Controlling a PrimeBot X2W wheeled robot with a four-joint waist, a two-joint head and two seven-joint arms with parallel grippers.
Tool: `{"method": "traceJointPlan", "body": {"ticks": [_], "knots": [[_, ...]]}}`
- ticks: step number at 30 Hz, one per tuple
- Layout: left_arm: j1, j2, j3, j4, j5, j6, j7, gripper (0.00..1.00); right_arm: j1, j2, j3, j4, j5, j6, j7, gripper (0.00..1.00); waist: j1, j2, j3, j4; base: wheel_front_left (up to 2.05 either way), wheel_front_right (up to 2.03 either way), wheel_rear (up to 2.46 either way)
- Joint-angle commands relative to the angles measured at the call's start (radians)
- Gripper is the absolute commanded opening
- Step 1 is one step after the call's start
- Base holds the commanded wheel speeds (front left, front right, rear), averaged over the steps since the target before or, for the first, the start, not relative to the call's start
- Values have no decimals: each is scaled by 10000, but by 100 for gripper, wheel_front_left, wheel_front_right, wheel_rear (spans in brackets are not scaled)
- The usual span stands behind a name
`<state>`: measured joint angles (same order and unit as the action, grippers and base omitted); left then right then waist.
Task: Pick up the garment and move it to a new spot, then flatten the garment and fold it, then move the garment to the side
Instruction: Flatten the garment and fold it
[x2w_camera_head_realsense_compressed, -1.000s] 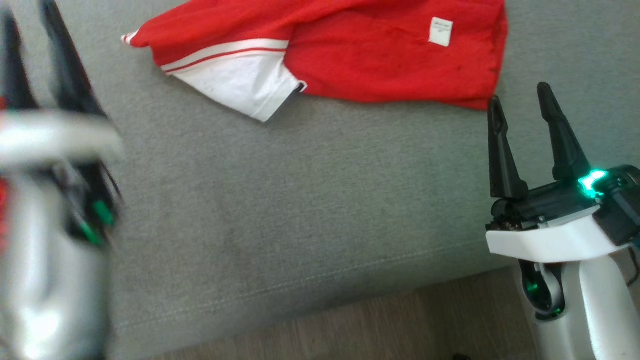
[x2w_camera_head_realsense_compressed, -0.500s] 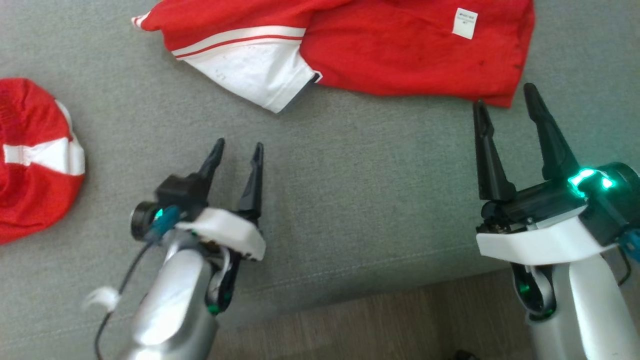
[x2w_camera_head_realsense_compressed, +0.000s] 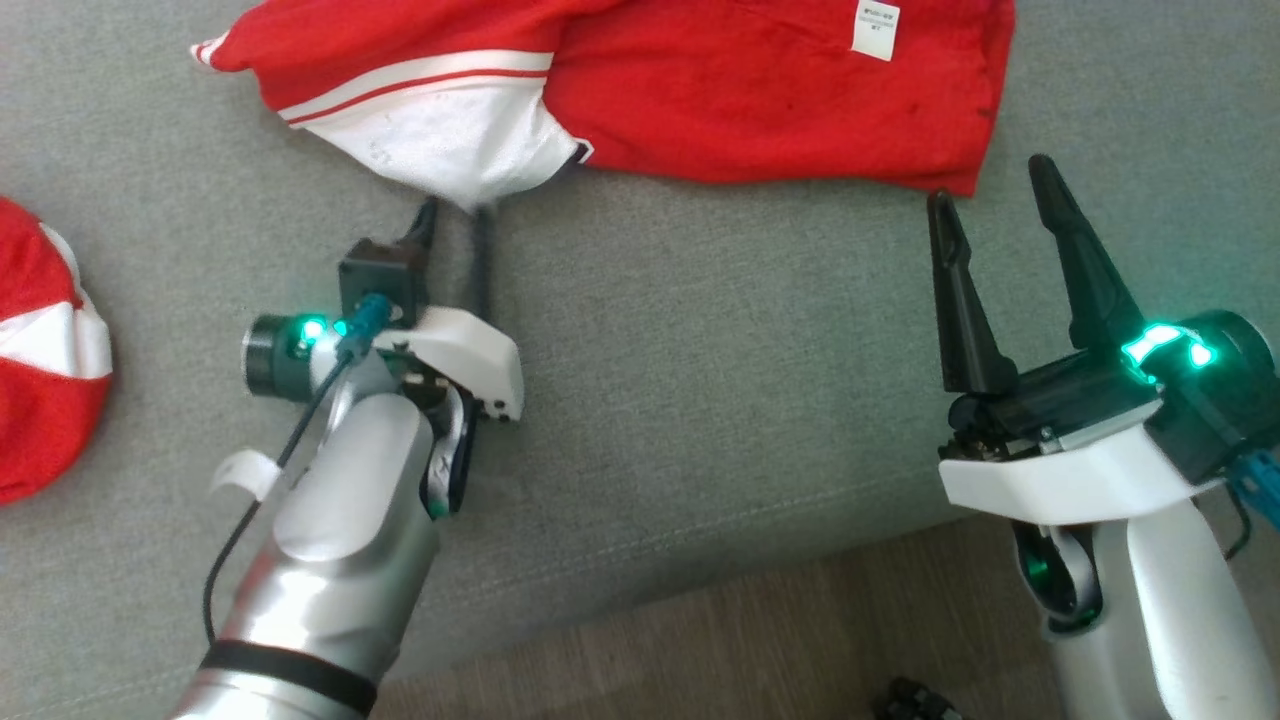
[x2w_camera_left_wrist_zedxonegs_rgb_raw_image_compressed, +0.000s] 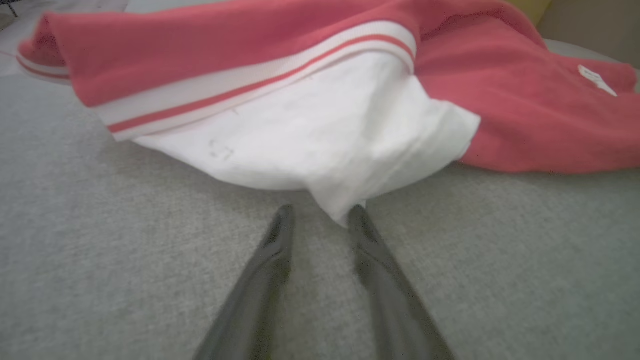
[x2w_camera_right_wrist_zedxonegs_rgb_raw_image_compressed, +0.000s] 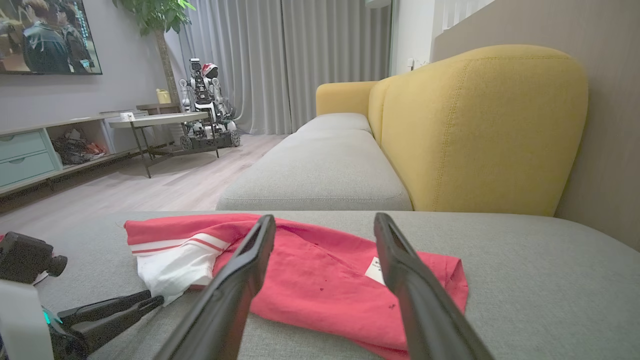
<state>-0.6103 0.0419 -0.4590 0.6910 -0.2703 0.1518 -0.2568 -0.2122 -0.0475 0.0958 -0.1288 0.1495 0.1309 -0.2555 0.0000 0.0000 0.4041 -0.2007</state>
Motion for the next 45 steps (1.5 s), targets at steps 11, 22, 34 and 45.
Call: {"method": "traceJointPlan", "body": {"ticks": [11,22,34,45], "knots": [[995,744,1068,-2563,1517,117,-49,0,23,-28,-116,-309,120,-2,-63,100,0,0,-401,270,0,0,0],[2876,1651,1506,-4191,1767,338,-49,0,27,-28,-778,1341,1047,-2,-63,100,0,0,-668,954,0,0,0],[2867,1493,1731,-4220,1830,345,-49,0,-2867,-28,-1679,6100,-119,-2,-56,100,0,0,-501,1248,0,0,0],[2965,1362,1932,-3958,1887,371,-49,0,-4851,-28,-2391,8370,-365,-2,1128,100,0,0,-320,1511,0,0,0]]}}
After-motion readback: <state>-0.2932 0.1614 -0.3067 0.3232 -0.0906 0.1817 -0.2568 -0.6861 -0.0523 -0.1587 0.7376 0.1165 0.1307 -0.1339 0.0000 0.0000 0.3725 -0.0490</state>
